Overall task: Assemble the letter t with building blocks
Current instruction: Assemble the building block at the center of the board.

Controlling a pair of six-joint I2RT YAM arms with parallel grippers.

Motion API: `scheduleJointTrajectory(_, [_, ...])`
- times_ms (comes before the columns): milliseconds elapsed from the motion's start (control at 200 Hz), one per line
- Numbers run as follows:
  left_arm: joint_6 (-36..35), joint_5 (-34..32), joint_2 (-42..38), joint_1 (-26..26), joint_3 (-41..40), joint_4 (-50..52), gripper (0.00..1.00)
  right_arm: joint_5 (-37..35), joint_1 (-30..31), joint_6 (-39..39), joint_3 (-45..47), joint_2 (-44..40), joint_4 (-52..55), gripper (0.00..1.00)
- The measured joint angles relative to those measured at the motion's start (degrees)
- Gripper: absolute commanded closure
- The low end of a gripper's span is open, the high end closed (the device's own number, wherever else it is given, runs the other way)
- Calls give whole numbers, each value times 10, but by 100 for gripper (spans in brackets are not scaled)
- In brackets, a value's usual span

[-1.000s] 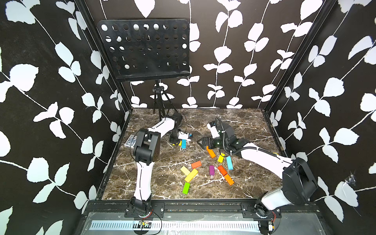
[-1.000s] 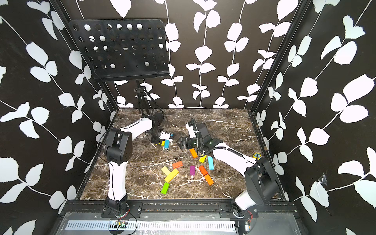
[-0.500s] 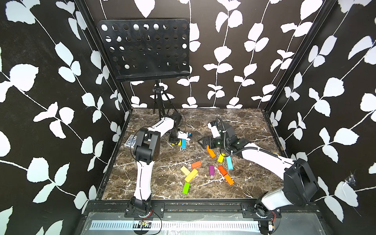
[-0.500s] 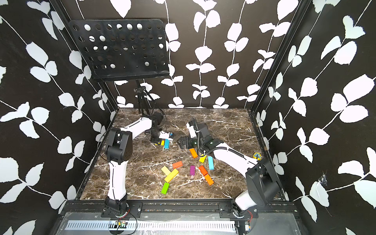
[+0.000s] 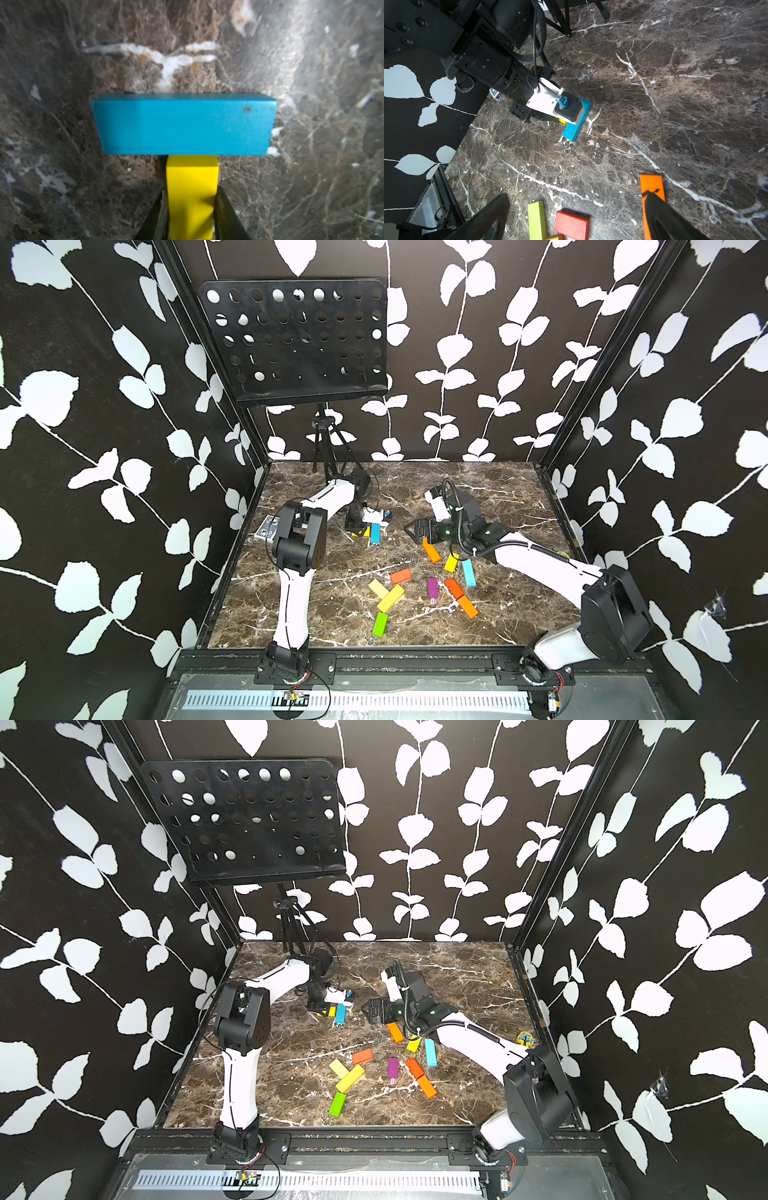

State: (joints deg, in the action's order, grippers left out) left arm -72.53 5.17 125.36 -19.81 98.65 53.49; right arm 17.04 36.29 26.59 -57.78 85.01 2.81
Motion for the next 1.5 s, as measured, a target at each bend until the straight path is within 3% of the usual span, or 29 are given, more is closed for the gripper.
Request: scheduleJointTrajectory(1501, [9, 15, 15, -8, 26, 9, 68, 3, -1, 3, 22, -13, -2, 1])
